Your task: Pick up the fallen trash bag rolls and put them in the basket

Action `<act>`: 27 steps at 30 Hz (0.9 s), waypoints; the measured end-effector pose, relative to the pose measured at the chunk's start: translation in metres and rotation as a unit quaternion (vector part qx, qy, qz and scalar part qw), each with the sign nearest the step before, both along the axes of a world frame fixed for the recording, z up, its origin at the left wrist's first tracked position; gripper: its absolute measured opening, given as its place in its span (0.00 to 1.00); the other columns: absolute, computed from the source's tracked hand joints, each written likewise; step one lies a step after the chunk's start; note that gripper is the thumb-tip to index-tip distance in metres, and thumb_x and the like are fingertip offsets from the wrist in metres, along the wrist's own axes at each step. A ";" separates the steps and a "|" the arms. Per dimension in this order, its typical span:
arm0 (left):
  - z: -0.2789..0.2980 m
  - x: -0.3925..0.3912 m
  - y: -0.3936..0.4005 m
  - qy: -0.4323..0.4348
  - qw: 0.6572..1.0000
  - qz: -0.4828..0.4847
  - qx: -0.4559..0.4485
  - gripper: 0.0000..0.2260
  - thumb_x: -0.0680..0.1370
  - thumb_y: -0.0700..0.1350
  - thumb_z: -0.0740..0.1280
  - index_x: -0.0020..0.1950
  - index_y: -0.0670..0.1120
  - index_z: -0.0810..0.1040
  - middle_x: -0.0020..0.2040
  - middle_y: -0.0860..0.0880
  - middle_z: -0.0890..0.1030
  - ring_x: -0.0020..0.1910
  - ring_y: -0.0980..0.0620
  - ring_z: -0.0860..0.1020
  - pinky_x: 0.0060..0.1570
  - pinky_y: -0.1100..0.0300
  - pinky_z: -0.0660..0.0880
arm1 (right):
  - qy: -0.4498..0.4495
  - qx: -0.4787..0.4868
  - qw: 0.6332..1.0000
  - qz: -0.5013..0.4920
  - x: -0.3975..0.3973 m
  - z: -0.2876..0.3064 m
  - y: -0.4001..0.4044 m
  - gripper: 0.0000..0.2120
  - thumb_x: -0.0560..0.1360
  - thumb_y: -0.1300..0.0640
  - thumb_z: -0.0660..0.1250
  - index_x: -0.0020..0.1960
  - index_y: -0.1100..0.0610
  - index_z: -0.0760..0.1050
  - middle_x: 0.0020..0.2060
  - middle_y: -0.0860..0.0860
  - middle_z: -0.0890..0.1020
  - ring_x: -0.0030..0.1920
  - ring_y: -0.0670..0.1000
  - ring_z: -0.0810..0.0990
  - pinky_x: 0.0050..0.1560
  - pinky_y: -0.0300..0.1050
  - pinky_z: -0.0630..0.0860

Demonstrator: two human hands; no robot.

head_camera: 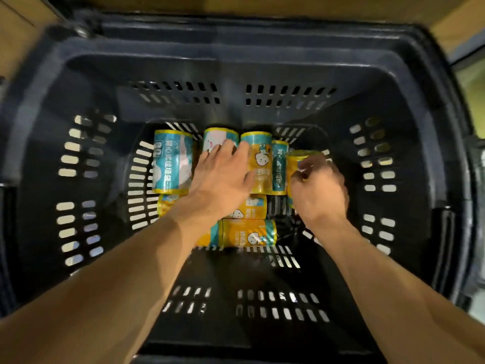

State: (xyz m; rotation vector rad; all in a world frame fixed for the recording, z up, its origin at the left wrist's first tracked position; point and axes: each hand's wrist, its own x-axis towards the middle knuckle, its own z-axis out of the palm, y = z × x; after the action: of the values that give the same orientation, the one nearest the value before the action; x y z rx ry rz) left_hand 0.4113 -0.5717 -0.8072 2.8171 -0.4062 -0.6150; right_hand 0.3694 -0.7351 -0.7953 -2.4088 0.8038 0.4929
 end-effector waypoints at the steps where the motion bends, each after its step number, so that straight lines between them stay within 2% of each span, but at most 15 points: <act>1: 0.011 0.000 0.004 0.005 1.000 -0.021 0.005 0.13 0.80 0.53 0.60 0.61 0.49 0.70 0.56 0.47 0.74 0.58 0.44 0.74 0.56 0.49 0.68 | 0.004 0.009 1.000 0.030 0.004 0.011 0.001 0.10 0.78 0.53 0.65 0.59 0.50 0.76 0.51 0.52 0.79 0.52 0.55 0.78 0.51 0.50 0.75; 3: 0.039 0.002 0.011 -0.002 0.997 -0.065 0.036 0.13 0.80 0.53 0.59 0.62 0.49 0.71 0.56 0.47 0.75 0.58 0.44 0.75 0.55 0.48 0.68 | 0.020 0.022 0.994 0.109 0.013 0.037 0.004 0.08 0.79 0.52 0.65 0.58 0.50 0.76 0.51 0.52 0.81 0.47 0.54 0.77 0.47 0.47 0.73; 7: 0.111 0.011 0.026 -0.022 0.987 -0.128 0.094 0.14 0.81 0.52 0.57 0.63 0.48 0.72 0.57 0.46 0.78 0.57 0.43 0.76 0.52 0.50 0.70 | 0.044 -0.019 0.960 0.276 0.031 0.105 0.020 0.11 0.79 0.51 0.62 0.59 0.52 0.76 0.56 0.54 0.80 0.55 0.60 0.79 0.48 0.50 0.73; 12: 0.227 0.014 0.056 -0.044 0.986 -0.133 0.094 0.10 0.80 0.50 0.59 0.58 0.48 0.72 0.53 0.47 0.79 0.53 0.44 0.79 0.49 0.50 0.72 | 0.058 -0.066 0.919 0.384 0.042 0.215 0.037 0.10 0.78 0.52 0.60 0.57 0.52 0.75 0.54 0.54 0.81 0.54 0.61 0.80 0.49 0.53 0.76; 15: 0.308 0.006 0.079 -0.025 0.985 -0.135 0.106 0.11 0.79 0.50 0.60 0.60 0.48 0.72 0.55 0.47 0.79 0.54 0.43 0.79 0.50 0.49 0.72 | 0.092 -0.092 0.897 0.422 0.038 0.294 0.047 0.10 0.79 0.52 0.58 0.56 0.54 0.74 0.56 0.56 0.81 0.55 0.62 0.80 0.51 0.54 0.77; 19: 0.419 -0.011 0.114 -0.008 0.989 -0.089 0.115 0.14 0.79 0.53 0.58 0.60 0.48 0.71 0.55 0.46 0.79 0.55 0.42 0.79 0.50 0.49 0.75 | 0.108 -0.125 0.868 0.468 0.029 0.407 0.063 0.12 0.77 0.51 0.59 0.57 0.54 0.74 0.58 0.56 0.80 0.58 0.61 0.79 0.53 0.53 0.77; 22: 0.493 -0.022 0.134 -0.043 0.993 -0.044 0.105 0.15 0.78 0.55 0.58 0.59 0.48 0.71 0.53 0.46 0.79 0.53 0.43 0.80 0.47 0.50 0.75 | 0.077 -0.162 0.844 0.506 0.030 0.482 0.074 0.12 0.77 0.50 0.60 0.57 0.54 0.74 0.58 0.55 0.81 0.59 0.60 0.80 0.51 0.52 0.76; 27: 0.597 -0.046 0.155 -0.138 0.987 0.024 0.082 0.10 0.76 0.54 0.59 0.51 0.49 0.73 0.48 0.47 0.80 0.48 0.43 0.81 0.43 0.52 0.77 | 0.004 -0.199 0.799 0.567 0.039 0.601 0.097 0.12 0.80 0.49 0.59 0.57 0.55 0.74 0.58 0.55 0.79 0.58 0.60 0.79 0.51 0.53 0.74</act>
State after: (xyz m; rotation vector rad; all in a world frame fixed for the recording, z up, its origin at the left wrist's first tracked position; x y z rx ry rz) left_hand 0.3655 -0.4166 -0.2099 3.0705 -0.3486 -0.2559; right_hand 0.4084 -0.6378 -0.1940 -3.0772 -0.7578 0.8052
